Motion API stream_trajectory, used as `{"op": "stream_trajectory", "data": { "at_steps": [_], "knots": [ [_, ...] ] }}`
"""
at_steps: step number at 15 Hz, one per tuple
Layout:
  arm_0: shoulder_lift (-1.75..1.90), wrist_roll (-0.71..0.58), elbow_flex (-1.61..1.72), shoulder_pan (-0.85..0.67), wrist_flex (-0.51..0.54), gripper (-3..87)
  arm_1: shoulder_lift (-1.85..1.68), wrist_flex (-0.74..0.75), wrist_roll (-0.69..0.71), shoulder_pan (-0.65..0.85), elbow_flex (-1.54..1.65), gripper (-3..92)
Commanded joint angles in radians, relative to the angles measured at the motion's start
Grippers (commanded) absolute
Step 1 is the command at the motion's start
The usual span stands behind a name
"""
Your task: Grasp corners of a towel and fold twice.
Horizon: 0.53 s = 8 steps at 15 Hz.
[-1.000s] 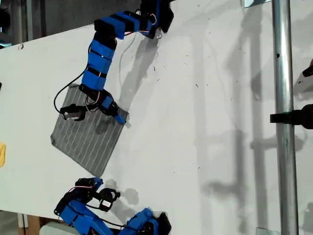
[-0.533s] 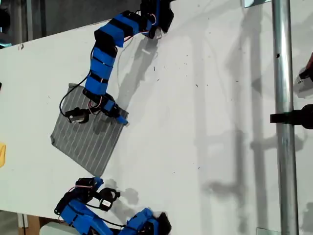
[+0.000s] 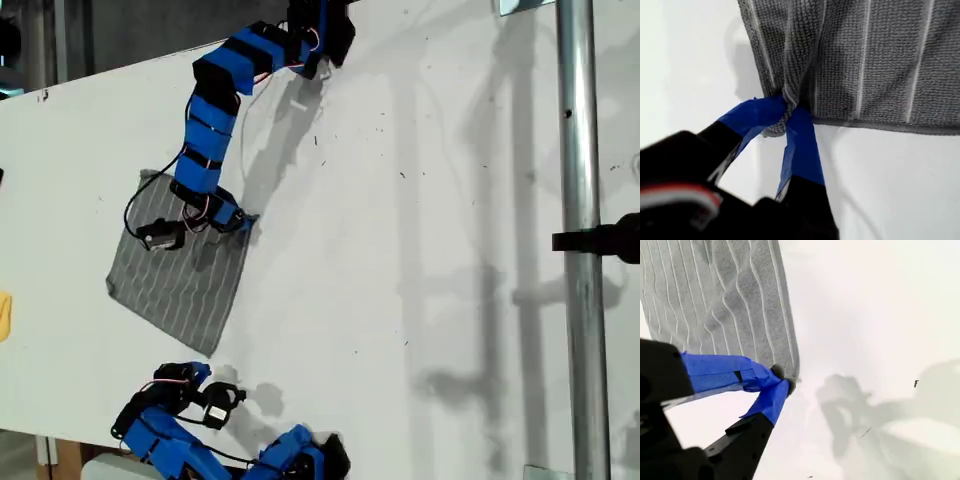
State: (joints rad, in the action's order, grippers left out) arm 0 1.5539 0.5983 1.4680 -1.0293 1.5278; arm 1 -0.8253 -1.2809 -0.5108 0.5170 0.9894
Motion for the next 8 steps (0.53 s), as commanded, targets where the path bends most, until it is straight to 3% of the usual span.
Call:
{"op": "stream_trajectory", "data": {
  "at_steps": [1,8],
  "knots": [
    [0.021,0.017,-0.069,0.038,0.005,-2.6,-0.114,-0.026,-0.025,-0.071,0.091,-0.3],
    [0.150,0.098,-0.051,0.244,0.046,-2.6,-0.535,-0.026,-0.215,-0.265,0.512,-0.3]
  ]
}}
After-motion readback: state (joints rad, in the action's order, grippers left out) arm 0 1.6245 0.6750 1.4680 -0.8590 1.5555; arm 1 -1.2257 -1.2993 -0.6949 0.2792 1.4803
